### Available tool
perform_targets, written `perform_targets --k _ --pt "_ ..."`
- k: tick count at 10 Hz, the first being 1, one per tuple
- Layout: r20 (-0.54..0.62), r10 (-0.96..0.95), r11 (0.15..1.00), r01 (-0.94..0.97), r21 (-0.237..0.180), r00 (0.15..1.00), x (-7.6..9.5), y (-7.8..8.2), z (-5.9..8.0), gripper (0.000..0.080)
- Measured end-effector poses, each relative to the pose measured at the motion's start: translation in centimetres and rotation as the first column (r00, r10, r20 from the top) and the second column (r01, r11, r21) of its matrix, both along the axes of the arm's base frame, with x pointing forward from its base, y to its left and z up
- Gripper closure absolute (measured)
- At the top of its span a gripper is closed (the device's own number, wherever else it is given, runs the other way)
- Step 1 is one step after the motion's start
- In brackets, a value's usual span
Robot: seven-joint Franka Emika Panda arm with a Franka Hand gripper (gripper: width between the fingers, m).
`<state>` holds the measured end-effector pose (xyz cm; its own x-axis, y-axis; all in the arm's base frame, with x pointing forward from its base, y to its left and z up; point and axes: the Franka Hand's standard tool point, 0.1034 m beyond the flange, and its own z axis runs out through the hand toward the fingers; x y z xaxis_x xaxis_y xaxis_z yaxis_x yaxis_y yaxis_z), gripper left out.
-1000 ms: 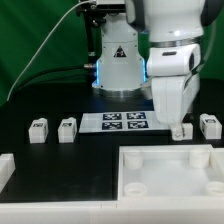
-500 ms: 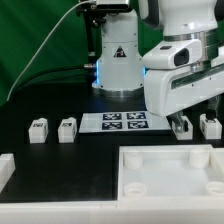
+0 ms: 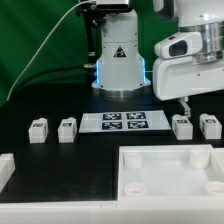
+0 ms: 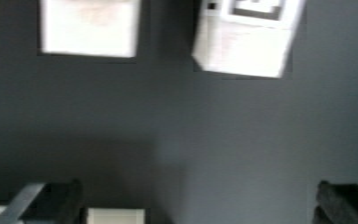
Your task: Assemble one leg
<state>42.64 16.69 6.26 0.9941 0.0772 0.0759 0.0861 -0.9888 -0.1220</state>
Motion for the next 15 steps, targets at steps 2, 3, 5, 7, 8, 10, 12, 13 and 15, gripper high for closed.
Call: perform_targets --k 2,3,5,7,8,10,12,13,15 --pt "-0.013 0.008 1.000 -0.008 -0.004 1.000 -0.9 -0.2 -0.7 0.0151" --pt "-0.029 0.011 1.000 -0.012 -0.006 1.000 -0.8 -0.1 -0.6 0.0151" --pt "-0.181 0.028 0.999 -0.033 -0.026 0.983 -1.0 -0.2 -0.5 0.0151" --pt "-0.469 -0.010 0.997 -0.029 -0.075 0.883 -2.7 1.4 -0.1 0.0151" --pt "-0.558 -0.008 0.996 -0.045 -0.082 0.829 -2.8 2.0 -0.3 0.0151" --pt "-0.733 -0.016 0.993 -0.076 -0.092 0.680 -3.2 2.6 -0.9 0.0151" --pt "-0.842 -0.011 0.990 -0.110 -0.084 0.539 -3.6 2.5 -1.0 0.0151" --pt "-0.852 -0.009 0.991 -0.110 -0.078 0.523 -3.2 2.6 -1.6 0.0151" --pt "-0.847 -0.017 0.990 -0.110 -0.088 0.531 -3.9 3.0 -1.9 0.0151"
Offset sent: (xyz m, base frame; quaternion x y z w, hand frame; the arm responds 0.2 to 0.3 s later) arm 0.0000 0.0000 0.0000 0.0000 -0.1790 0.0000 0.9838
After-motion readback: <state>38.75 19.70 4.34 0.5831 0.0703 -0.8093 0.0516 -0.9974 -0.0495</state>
